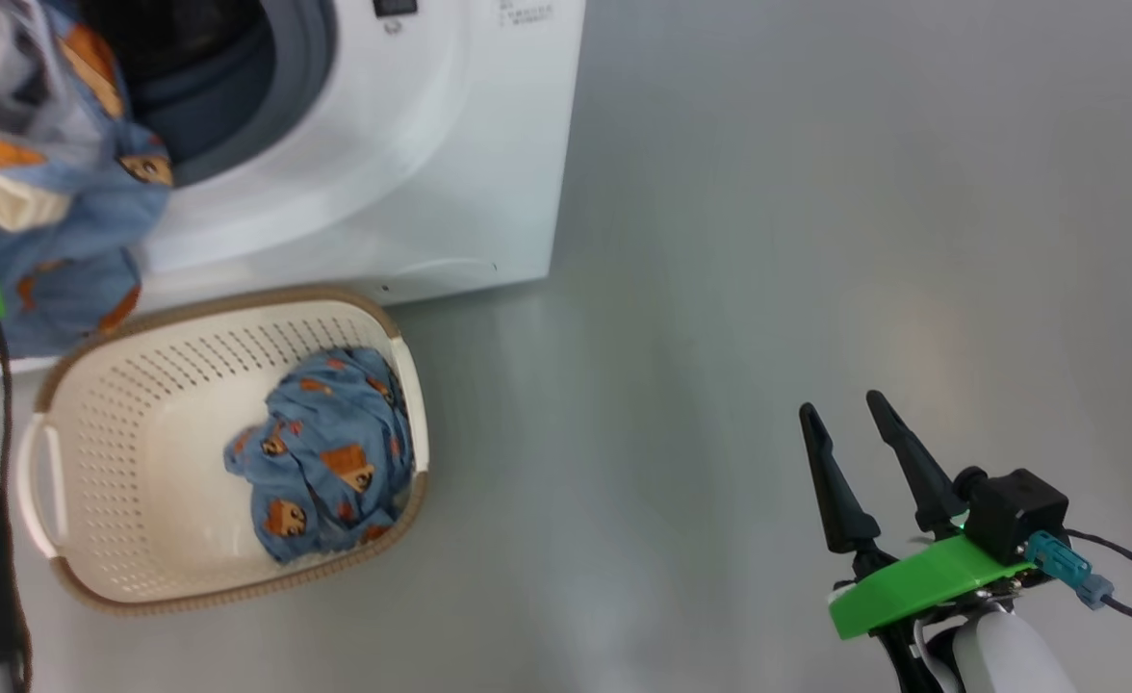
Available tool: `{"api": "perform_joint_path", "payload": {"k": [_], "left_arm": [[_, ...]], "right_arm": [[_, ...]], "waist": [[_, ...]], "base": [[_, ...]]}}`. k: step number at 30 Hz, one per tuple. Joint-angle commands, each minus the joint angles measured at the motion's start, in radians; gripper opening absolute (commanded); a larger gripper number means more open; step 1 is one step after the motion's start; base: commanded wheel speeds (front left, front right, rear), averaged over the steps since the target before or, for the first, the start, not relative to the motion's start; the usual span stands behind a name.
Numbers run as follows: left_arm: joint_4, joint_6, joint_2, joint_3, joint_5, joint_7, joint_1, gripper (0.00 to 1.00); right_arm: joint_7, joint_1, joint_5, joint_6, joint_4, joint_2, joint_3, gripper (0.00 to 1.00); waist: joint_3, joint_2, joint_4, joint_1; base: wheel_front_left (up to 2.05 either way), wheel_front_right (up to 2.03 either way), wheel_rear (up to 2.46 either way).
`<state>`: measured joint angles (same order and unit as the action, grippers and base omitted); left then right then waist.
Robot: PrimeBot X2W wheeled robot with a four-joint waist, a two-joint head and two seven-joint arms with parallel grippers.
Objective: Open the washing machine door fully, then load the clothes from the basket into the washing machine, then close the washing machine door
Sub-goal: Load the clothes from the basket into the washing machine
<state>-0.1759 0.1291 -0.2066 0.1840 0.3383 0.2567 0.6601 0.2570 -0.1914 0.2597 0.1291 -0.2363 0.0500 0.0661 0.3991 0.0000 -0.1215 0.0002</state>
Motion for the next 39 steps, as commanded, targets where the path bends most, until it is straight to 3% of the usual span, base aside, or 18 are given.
{"api": "perform_joint_path", "payload": {"k": [1, 10, 17, 22, 39], "left_arm": [[0.007, 0.002, -0.049, 0.031, -0.008, 0.005, 0.033, 0.00], [-0.163, 0.002, -0.091, 0.006, -0.005, 0.005, 0.166, 0.00], [-0.386, 0.002, -0.166, -0.127, -0.021, 0.003, 0.364, 0.00], [-0.524, 0.002, -0.190, -0.186, -0.049, -0.034, 0.525, 0.00], [-0.728, 0.001, -0.187, -0.322, -0.058, -0.173, 0.817, 0.00]], "right_arm": [[0.005, -0.016, 0.013, 0.002, 0.025, 0.000, 0.033, 1.00], [0.005, -0.059, 0.034, 0.002, 0.038, 0.000, 0.062, 1.00], [0.005, -0.082, 0.052, 0.002, 0.030, 0.000, 0.083, 1.00], [0.005, -0.092, 0.068, 0.002, 0.022, 0.000, 0.105, 1.00], [0.005, -0.101, 0.102, 0.002, 0.012, 0.000, 0.168, 1.00]], "waist": [[0.091, 0.0000, -0.030, -0.0002], [0.219, 0.0000, -0.050, -0.0002], [0.279, 0.0000, -0.054, -0.0002], [0.308, 0.0000, -0.057, -0.0002], [0.411, 0.0000, -0.073, -0.0002]], "base": [[0.00, 0.00, 0.00], [0.00, 0.00, 0.00], [0.00, 0.00, 0.00], [0.00, 0.00, 0.00], [0.00, 0.00, 0.00]]}}
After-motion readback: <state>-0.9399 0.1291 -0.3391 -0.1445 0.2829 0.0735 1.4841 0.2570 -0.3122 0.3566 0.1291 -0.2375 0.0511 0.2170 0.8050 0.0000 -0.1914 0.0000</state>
